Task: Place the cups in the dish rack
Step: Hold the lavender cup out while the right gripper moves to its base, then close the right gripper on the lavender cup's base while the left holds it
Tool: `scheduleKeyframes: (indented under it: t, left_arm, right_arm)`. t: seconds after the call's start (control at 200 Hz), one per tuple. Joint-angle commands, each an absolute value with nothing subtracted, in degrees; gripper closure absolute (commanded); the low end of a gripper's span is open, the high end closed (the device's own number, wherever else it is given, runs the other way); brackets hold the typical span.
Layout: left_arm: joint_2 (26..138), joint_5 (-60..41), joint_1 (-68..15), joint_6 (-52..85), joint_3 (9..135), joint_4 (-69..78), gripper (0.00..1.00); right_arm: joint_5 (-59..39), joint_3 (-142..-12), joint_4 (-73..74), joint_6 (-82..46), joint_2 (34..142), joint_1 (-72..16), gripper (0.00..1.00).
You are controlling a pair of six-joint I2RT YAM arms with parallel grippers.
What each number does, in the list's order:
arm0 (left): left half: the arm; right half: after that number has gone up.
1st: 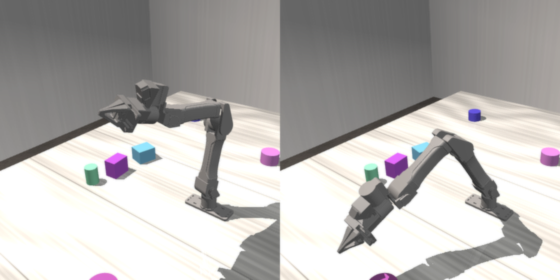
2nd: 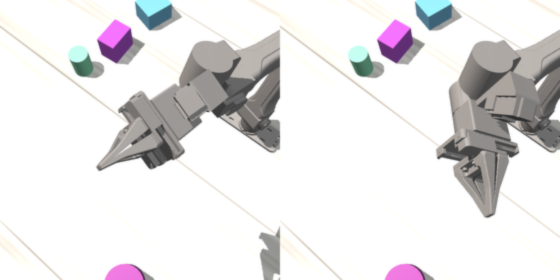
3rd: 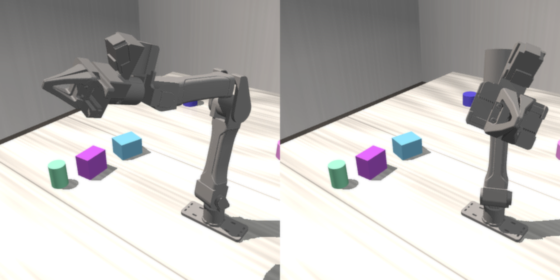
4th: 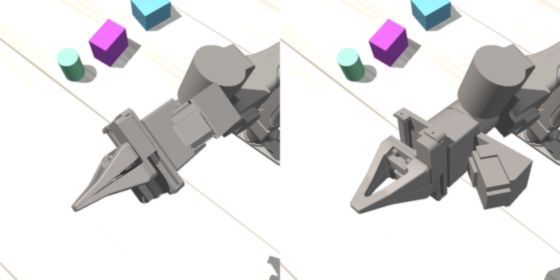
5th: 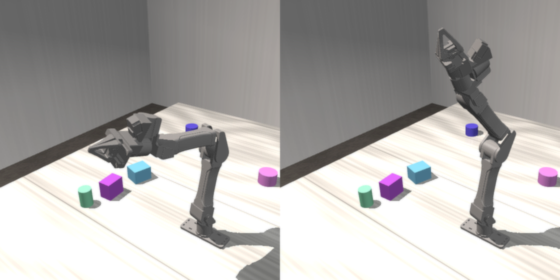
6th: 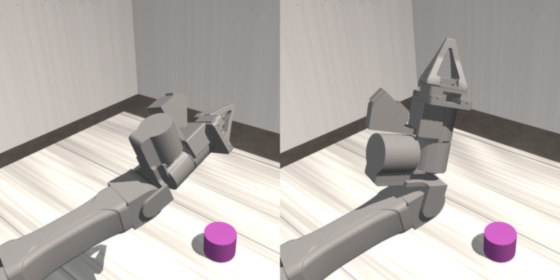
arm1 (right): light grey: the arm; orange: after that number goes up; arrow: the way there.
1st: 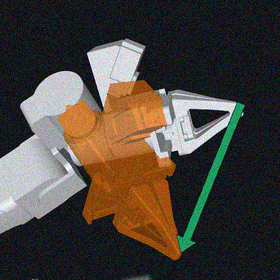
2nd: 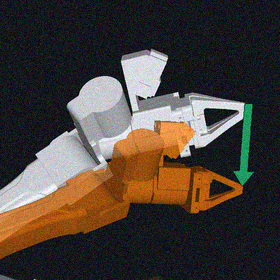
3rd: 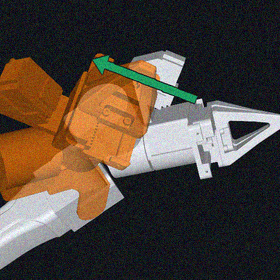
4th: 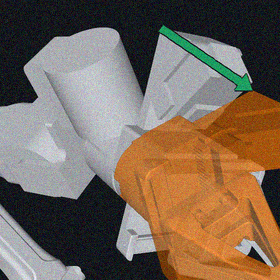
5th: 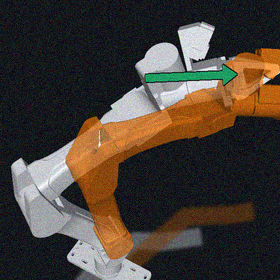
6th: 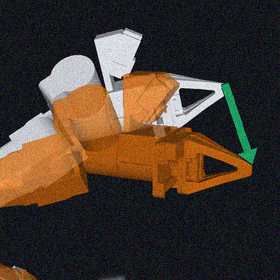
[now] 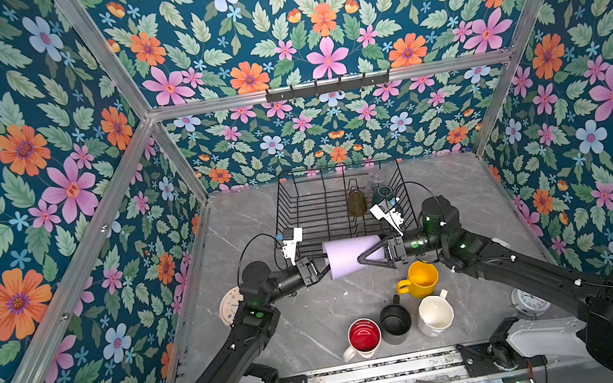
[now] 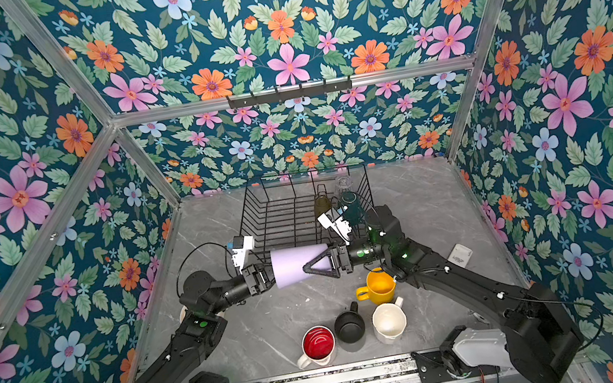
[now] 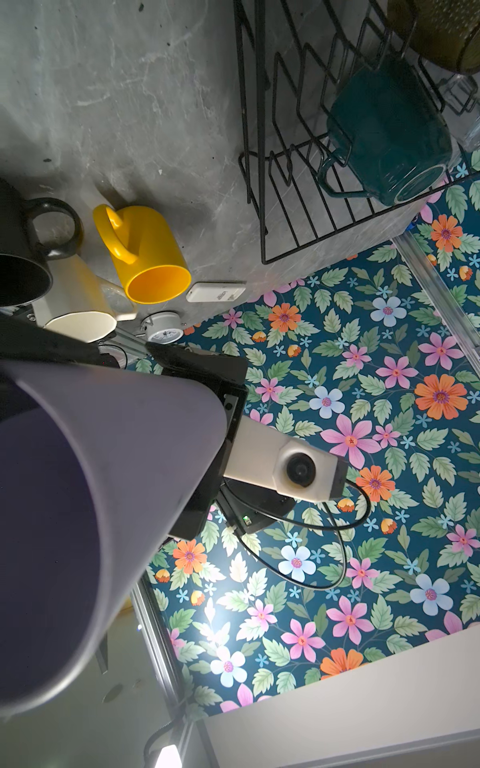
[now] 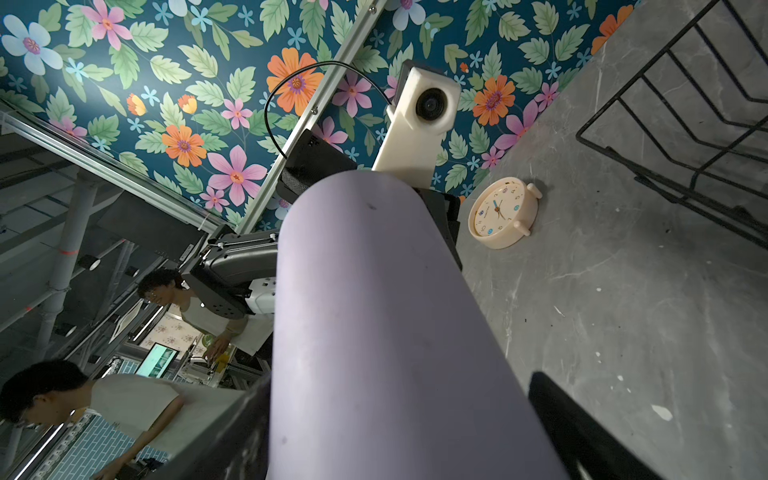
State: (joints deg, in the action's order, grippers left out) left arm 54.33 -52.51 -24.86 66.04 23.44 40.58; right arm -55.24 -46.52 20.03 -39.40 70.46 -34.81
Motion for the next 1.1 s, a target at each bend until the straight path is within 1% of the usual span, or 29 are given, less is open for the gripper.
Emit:
scheduleKeyframes:
  t: [0.0, 0.27, 0.59, 0.71, 0.79, 0.975, 1.095]
  left_arm:
    - [54.4, -53.5, -24.9, 66.6, 23.4, 43.7, 1.0]
    - [54.5, -53.4, -24.8, 66.8, 23.4, 44.2, 1.0]
    - [54.6, -53.6, -24.8, 67.4, 23.4, 45.0, 1.0]
    - [54.8, -53.4, -24.9, 67.5, 23.2, 45.1, 1.0]
    - [54.8, -53.4, -24.8, 67.6, 23.1, 45.2, 1.0]
    - [54.8, -53.5, -24.9, 67.8, 23.1, 45.2, 1.0]
    - [54.8, -53.6, -24.9, 67.8, 23.0, 45.1, 1.0]
  right_arm:
    - [-55.3, -47.2, 23.0, -39.8, 70.7, -34.9, 0.08]
    - [-55.7, -48.2, 22.9, -39.6, 72.0, -35.9, 0.11]
    - [-55.6, -47.5, 21.5, -39.1, 71.8, -36.3, 0.1]
    - [-55.5, -47.6, 21.5, -39.2, 71.8, -36.5, 0.12]
    - [-55.5, -47.7, 21.6, -39.1, 72.0, -36.6, 0.16]
    - [-55.5, -48.2, 21.5, -39.4, 72.6, -36.7, 0.32]
    - [-55.1, -48.4, 21.2, -39.4, 72.8, -36.7, 0.4]
